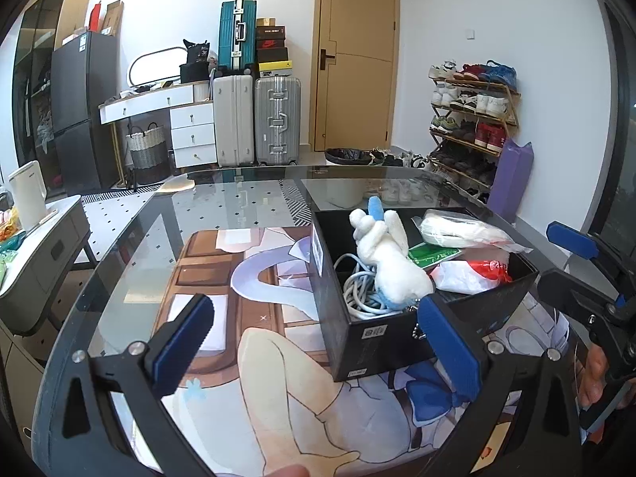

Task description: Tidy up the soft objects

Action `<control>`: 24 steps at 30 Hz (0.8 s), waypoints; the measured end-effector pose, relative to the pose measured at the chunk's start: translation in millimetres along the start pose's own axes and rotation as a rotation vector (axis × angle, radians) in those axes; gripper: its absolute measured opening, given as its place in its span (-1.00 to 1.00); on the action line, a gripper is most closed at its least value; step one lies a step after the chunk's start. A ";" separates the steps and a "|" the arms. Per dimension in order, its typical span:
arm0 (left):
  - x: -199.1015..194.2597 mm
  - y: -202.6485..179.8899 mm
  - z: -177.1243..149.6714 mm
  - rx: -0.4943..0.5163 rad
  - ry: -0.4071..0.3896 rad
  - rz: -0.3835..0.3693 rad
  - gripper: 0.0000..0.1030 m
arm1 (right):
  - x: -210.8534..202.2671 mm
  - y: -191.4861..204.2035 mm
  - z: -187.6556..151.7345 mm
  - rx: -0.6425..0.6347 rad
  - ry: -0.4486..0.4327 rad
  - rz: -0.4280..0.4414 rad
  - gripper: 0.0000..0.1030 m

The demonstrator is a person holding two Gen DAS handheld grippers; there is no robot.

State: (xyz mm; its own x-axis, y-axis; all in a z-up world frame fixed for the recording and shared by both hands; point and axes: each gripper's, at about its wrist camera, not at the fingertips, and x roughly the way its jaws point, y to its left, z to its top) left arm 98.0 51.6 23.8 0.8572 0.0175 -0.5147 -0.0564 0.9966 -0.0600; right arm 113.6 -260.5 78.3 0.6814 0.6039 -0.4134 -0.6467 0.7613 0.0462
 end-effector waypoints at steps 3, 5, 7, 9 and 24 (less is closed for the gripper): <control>-1.9 0.1 -1.3 0.001 -0.009 -0.001 1.00 | -1.1 0.9 -0.4 -0.002 -0.008 -0.001 0.99; -2.2 -0.7 -1.6 0.005 -0.012 -0.004 1.00 | -2.4 0.2 -0.8 0.002 -0.016 -0.002 0.99; -3.2 -1.0 -2.0 0.007 -0.015 -0.005 1.00 | -3.0 0.3 -2.1 0.002 -0.018 -0.001 0.99; -3.5 -1.5 -2.0 0.010 -0.016 -0.007 1.00 | -3.3 0.0 -2.5 -0.001 -0.017 0.000 0.99; -3.2 -2.8 -2.7 0.011 -0.012 -0.010 1.00 | -4.8 0.8 -2.1 -0.008 -0.021 0.001 0.99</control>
State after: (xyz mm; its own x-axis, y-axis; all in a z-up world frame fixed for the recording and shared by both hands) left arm 94.0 48.5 23.3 0.8639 0.0087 -0.5035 -0.0426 0.9975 -0.0559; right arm 109.1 -263.4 78.4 0.6874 0.6098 -0.3945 -0.6502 0.7587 0.0399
